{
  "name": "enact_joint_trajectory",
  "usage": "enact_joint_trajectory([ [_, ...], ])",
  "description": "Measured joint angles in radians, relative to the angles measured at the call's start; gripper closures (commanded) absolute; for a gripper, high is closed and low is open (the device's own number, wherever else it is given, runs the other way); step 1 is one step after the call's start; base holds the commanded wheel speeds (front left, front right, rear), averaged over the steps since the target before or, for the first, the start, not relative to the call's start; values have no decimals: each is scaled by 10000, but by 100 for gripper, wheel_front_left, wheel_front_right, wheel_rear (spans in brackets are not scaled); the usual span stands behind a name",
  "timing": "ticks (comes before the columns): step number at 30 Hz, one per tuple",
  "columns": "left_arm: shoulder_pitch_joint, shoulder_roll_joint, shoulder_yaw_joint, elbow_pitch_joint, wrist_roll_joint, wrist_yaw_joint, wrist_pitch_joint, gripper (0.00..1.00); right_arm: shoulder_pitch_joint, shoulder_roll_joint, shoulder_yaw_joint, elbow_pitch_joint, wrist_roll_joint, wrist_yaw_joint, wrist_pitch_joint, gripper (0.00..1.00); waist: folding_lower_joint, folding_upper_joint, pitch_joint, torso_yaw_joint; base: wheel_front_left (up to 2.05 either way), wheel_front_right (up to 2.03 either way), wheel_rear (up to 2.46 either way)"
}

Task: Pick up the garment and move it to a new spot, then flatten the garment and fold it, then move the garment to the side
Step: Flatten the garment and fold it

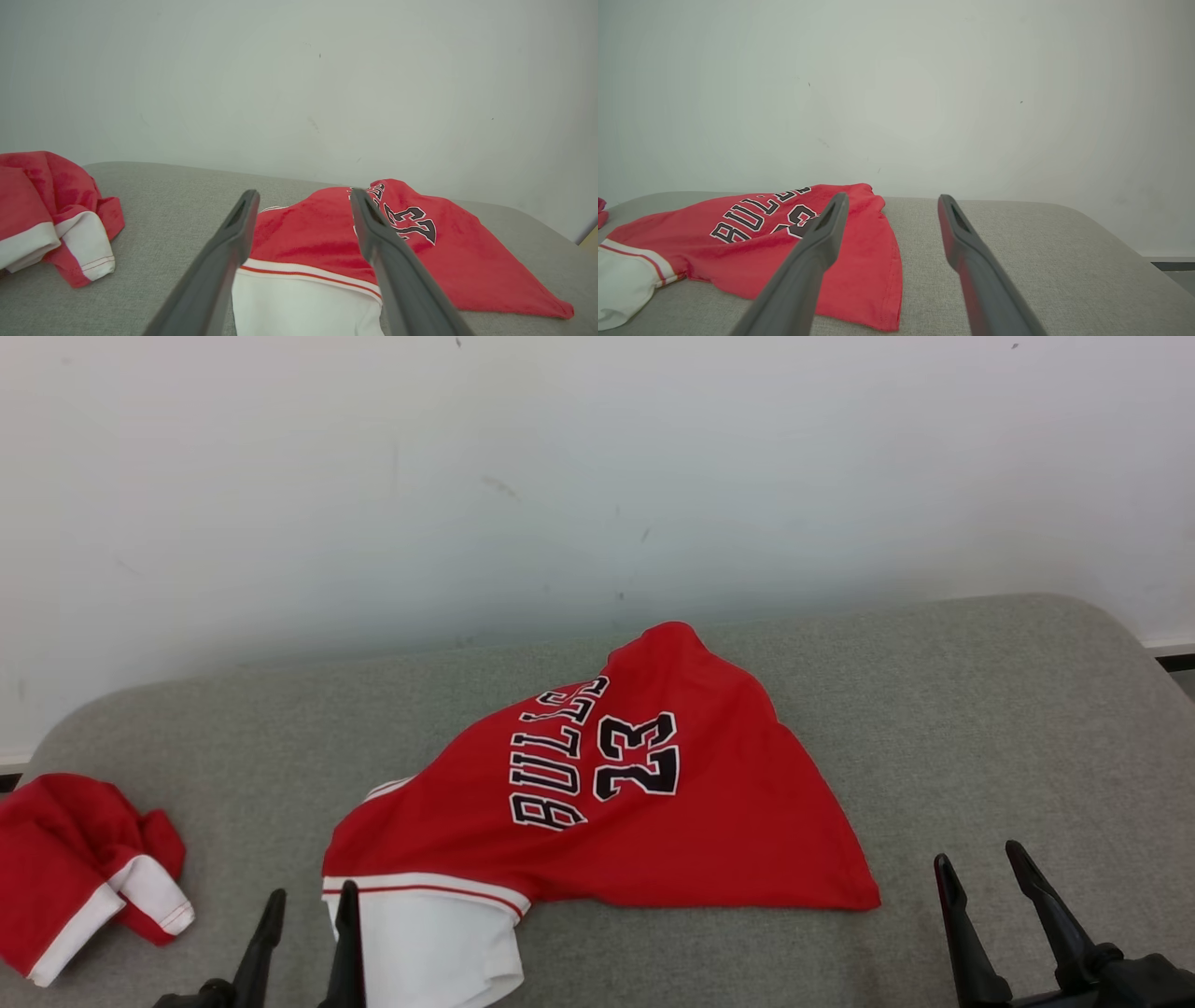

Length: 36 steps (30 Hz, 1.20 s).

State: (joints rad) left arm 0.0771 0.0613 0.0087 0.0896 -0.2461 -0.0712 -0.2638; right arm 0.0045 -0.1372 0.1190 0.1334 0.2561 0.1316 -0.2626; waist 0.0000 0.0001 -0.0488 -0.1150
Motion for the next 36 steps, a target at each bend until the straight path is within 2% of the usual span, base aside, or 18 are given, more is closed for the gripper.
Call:
enact_joint_trajectory([
  [14, -128, -42, -169, 667, 171, -123, -2, 0, -302, -291, -100, 265, 92, 0, -10, 0, 0, 0, 167, 456, 0, 0, 0],
  [22, -251, 52, -336, 1252, -136, -209, 880, 0, -1253, -571, 345, 2100, 514, 0, 1499, 0, 1, 0, 330, 773, 0, 0, 0],
  [32, -561, 155, -754, 1632, -548, -318, 2497, 0, -2302, -531, 713, 3783, 1158, 0, 3499, 0, 1, 0, 467, 922, 0, 0, 0],
  [36, -599, 184, -917, 1841, -602, -295, 3154, 0, -2670, -522, 715, 4358, 1430, 0, 3912, 0, 1, 0, 559, 952, 0, 0, 0],
])
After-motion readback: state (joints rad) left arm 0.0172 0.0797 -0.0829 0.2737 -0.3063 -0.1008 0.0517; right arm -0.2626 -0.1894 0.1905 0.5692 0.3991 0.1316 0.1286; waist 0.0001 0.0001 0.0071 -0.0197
